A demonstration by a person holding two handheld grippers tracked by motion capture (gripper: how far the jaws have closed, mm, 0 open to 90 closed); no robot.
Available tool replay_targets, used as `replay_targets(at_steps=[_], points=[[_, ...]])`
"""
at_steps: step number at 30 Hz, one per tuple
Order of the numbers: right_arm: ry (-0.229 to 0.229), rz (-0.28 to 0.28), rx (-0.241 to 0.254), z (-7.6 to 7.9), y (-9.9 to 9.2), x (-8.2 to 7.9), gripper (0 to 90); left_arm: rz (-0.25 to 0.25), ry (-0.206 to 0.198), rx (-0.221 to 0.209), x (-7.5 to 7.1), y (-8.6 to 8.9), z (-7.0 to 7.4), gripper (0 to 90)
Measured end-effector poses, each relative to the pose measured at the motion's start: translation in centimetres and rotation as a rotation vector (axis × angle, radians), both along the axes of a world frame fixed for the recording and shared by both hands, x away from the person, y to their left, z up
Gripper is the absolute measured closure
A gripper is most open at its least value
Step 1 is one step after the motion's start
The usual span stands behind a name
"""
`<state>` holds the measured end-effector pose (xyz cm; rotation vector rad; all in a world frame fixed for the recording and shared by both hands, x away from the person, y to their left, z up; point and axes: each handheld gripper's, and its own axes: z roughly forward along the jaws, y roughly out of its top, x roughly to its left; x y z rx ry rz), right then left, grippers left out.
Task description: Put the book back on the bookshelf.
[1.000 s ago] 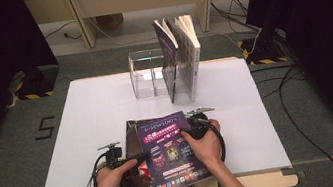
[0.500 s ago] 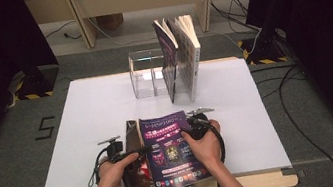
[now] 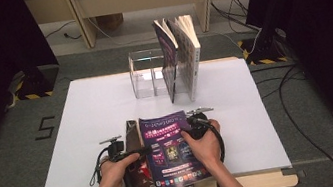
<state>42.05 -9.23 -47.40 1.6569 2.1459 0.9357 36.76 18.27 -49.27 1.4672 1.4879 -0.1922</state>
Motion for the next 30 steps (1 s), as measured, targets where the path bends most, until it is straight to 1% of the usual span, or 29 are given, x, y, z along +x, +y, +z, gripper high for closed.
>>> replay_targets(at_steps=[4,8,10,12,15,16,18,19,20,22,23,26,28,30], points=[[-0.005,0.001,0.002,-0.1,-0.1,0.0,53.6,0.007,0.002,0.016,0.2,-0.1,-0.2,67.3],[-0.004,-0.001,0.005,-0.1,-0.1,-0.1,53.6,0.010,0.006,0.020,0.4,-0.2,-0.4,67.0],[-0.001,-0.003,0.011,-0.1,-0.1,0.0,53.6,0.000,0.003,0.025,0.4,-0.1,-0.4,68.5],[-0.004,0.003,0.005,-0.1,-0.1,0.0,53.6,-0.014,0.002,0.023,0.6,0.0,-0.5,71.0],[-0.003,0.005,-0.003,0.0,0.0,0.0,53.6,-0.020,-0.001,0.011,0.8,0.3,-0.6,75.3],[-0.004,0.015,-0.009,0.1,0.0,0.0,53.9,-0.025,-0.003,0.006,0.9,0.5,-0.6,76.2],[0.010,0.029,-0.007,0.2,-0.1,0.0,56.3,-0.032,-0.004,0.006,1.3,0.9,-0.5,78.1],[0.015,0.038,-0.003,0.3,-0.2,0.0,57.2,-0.028,-0.001,0.006,1.5,1.2,-0.4,79.1],[0.028,0.047,0.004,0.3,-0.3,0.0,57.8,-0.030,-0.002,0.011,1.7,1.5,-0.3,80.0],[0.045,0.061,0.035,0.5,-0.4,0.1,58.0,-0.043,-0.002,0.028,2.1,1.9,-0.1,80.8],[0.044,0.067,0.036,0.5,-0.5,0.3,58.0,-0.048,0.005,0.027,2.3,2.1,-0.1,80.9],[0.048,0.054,0.053,0.7,-0.7,1.0,57.9,-0.081,0.026,0.032,2.9,2.5,0.0,81.0],[0.044,0.049,0.063,0.9,-0.7,1.7,57.9,-0.089,0.027,0.045,3.3,2.6,0.1,81.0],[0.051,0.048,0.070,1.2,-0.7,2.5,57.5,-0.095,0.028,0.059,3.7,2.7,0.3,81.0]])
